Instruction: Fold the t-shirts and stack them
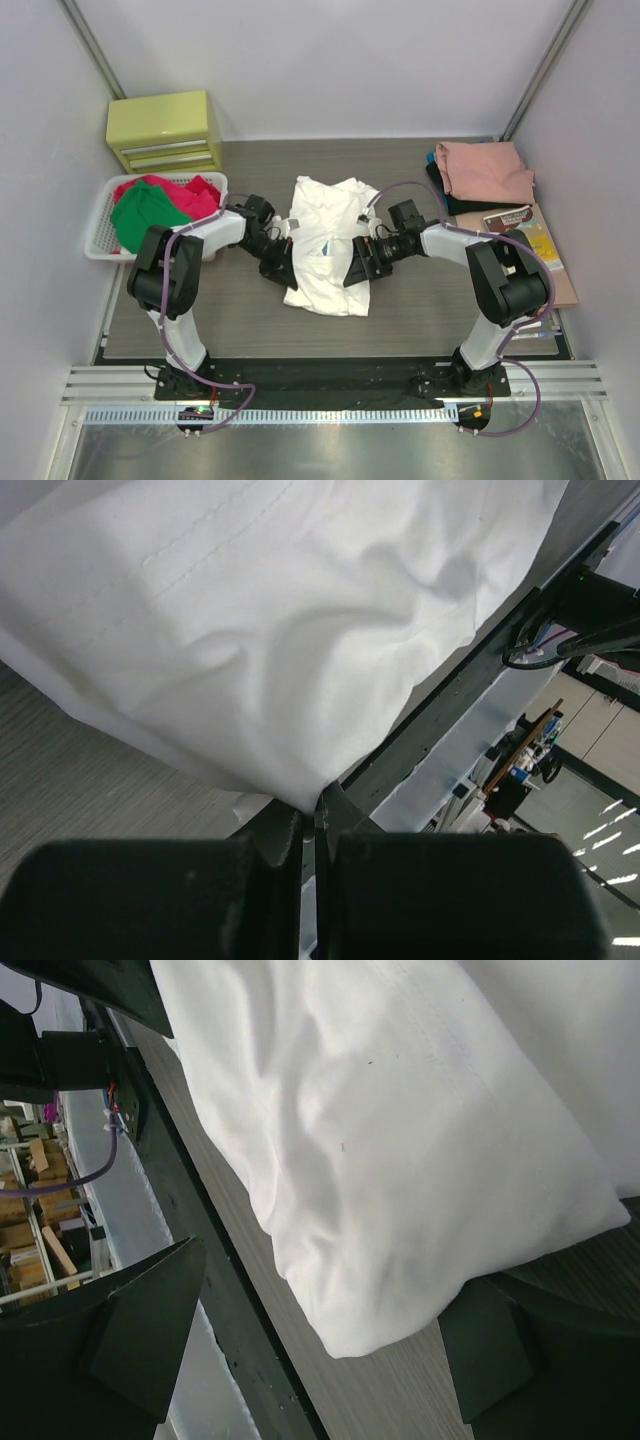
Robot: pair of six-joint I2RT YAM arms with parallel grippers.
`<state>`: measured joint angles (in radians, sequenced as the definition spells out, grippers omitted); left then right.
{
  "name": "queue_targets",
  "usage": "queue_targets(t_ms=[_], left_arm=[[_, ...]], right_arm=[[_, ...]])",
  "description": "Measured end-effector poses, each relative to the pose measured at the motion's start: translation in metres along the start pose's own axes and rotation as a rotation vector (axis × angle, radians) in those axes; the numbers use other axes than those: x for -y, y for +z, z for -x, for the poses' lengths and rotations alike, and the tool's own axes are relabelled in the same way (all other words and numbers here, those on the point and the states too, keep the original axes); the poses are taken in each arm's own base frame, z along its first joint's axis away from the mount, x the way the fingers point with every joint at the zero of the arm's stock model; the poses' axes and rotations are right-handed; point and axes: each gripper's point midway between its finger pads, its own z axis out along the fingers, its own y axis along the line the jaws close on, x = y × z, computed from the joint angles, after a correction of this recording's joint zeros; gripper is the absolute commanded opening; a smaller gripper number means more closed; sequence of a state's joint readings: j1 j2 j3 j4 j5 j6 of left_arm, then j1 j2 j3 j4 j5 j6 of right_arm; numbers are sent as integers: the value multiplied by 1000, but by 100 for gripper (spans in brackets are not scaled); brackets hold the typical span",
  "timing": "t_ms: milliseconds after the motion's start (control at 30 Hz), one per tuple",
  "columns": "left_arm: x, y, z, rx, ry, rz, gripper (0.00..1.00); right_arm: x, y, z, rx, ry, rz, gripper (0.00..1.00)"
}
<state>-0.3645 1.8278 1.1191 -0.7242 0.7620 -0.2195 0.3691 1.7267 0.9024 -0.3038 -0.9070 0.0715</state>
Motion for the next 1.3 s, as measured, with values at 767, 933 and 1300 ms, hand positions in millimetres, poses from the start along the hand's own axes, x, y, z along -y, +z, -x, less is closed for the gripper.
queue_targets(t_ms=[767,933,1300], left_arm=[[-9,-11,-44,-48,-47,79,100],[-19,-12,-42,-40,-48,135,100],[-62,-66,-12,189,-83,306,100]], right_arm=[[17,-14,-10,7,29,-129,100],[21,-18,-9,20,28,-155,100],[25,-68,11,81,-167,-403,100]])
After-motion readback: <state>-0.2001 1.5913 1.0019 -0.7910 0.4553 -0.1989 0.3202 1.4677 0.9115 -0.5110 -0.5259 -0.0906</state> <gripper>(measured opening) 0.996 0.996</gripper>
